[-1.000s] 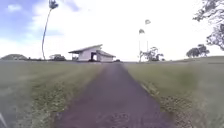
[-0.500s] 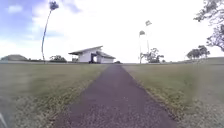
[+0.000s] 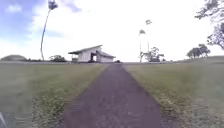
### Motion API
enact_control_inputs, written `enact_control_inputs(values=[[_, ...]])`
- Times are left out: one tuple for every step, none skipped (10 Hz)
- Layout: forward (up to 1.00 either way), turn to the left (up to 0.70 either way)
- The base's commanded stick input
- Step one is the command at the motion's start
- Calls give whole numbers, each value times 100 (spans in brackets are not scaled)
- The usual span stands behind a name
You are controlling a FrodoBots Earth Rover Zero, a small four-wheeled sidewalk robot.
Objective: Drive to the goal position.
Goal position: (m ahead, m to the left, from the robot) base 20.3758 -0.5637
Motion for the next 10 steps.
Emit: enact_control_inputs(values=[[70,0],[70,0],[70,0],[70,0],[70,0],[70,0],[70,0],[70,0],[70,0],[70,0]])
